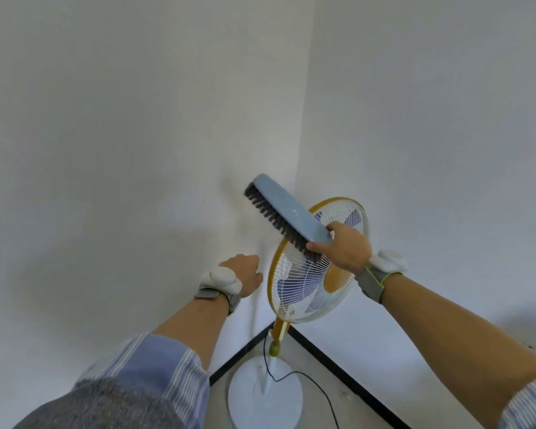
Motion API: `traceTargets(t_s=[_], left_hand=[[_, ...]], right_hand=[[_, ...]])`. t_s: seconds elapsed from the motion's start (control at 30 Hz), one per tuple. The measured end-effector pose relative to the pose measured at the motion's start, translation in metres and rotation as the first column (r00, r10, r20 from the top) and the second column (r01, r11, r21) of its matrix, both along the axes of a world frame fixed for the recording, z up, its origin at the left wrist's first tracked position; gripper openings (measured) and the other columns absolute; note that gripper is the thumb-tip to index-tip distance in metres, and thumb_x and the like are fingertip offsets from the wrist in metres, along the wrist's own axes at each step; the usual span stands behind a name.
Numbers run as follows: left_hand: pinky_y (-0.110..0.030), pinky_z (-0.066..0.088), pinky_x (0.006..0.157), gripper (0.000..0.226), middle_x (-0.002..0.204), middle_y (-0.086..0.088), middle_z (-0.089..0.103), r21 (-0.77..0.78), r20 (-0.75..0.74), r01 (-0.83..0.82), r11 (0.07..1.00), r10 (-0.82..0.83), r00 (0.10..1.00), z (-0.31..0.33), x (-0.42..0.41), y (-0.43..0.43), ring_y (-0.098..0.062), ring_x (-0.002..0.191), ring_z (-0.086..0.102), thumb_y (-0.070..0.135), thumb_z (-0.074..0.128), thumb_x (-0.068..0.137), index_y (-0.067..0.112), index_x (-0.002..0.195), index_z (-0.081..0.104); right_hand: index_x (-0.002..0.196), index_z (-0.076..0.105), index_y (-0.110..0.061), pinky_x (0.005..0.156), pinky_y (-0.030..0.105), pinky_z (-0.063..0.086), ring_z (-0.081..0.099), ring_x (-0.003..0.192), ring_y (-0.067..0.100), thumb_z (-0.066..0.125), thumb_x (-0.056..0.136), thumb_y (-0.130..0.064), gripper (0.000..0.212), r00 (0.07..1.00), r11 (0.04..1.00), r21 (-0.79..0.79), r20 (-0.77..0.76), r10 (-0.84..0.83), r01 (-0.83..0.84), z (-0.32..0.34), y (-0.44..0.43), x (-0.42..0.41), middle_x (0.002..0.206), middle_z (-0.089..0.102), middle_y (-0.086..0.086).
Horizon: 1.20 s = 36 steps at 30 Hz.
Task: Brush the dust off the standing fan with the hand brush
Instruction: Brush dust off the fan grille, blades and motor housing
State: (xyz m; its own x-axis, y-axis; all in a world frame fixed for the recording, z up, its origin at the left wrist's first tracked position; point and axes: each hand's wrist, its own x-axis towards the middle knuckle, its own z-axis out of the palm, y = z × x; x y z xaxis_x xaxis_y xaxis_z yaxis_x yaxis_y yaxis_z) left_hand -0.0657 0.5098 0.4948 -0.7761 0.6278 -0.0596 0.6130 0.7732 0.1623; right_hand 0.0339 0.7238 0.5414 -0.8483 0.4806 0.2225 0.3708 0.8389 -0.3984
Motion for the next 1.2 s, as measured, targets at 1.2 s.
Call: traceTargets(t_s=[1.2], left_hand=[[-0.039, 0.048, 0.089, 0.076, 0.127, -0.008, 0.056, 0.392, 0.168, 0.033, 0.919, -0.107, 0.98, -0.047, -0.071, 0.135, -0.03, 0.11, 0.06, 0.057, 0.063, 0.084, 0.024, 0.142, 0.028]], right_hand=[[0.147, 0.036, -0.026, 0.067, 0.03, 0.045, 0.064, 0.071, 0.024, 0.055, 0.096, -0.04, 0.056, 0.946, 0.993, 0.082, -0.32, -0.059, 0.09, -0.056, 0.032, -0.035, 0.092, 0.072, 0.006]])
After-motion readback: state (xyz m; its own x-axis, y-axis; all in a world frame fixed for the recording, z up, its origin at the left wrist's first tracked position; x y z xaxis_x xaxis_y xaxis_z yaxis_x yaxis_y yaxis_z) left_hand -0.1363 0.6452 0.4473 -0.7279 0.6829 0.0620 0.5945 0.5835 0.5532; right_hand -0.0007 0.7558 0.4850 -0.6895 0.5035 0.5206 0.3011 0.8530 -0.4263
